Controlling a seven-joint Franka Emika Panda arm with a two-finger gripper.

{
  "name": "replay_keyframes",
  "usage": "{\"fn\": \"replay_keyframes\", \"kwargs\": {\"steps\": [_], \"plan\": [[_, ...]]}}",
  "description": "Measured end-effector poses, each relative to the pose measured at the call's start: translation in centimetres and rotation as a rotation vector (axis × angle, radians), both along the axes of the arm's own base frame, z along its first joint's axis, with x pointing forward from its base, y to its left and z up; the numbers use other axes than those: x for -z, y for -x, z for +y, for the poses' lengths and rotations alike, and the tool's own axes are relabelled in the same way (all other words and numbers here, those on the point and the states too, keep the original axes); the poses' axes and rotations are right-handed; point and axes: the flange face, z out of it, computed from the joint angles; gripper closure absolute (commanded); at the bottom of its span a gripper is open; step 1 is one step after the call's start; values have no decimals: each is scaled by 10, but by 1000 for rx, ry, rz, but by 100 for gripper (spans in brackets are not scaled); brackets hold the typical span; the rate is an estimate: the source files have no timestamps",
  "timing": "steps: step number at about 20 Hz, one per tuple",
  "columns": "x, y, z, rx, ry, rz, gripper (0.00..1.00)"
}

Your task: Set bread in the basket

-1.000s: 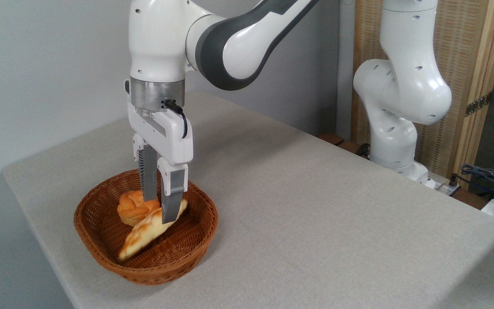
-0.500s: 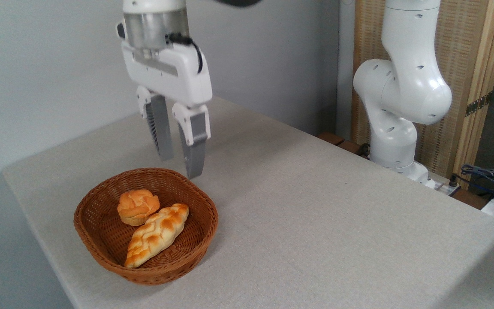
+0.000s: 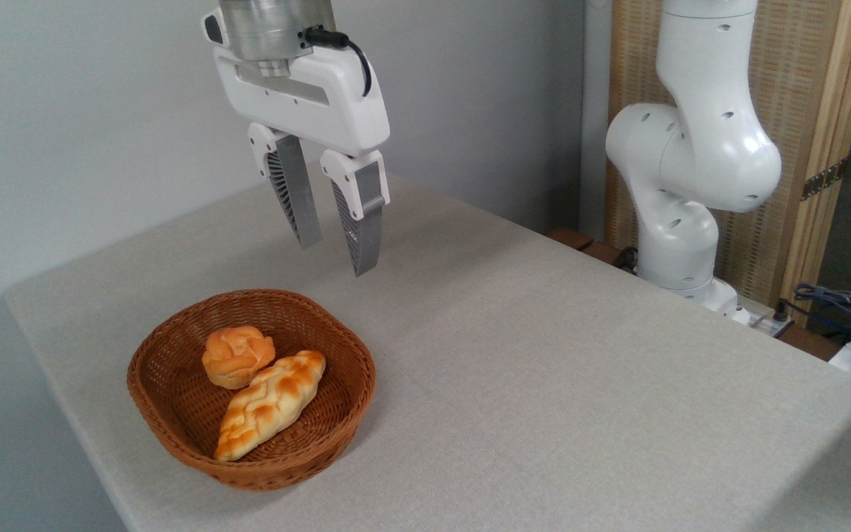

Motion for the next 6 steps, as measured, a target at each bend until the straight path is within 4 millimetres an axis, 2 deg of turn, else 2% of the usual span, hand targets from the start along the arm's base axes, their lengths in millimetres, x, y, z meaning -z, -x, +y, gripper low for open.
{"fn": "replay_keyframes", "kwargs": {"steps": [6], "plan": [[1, 1, -1, 2, -1, 9, 0]]}}
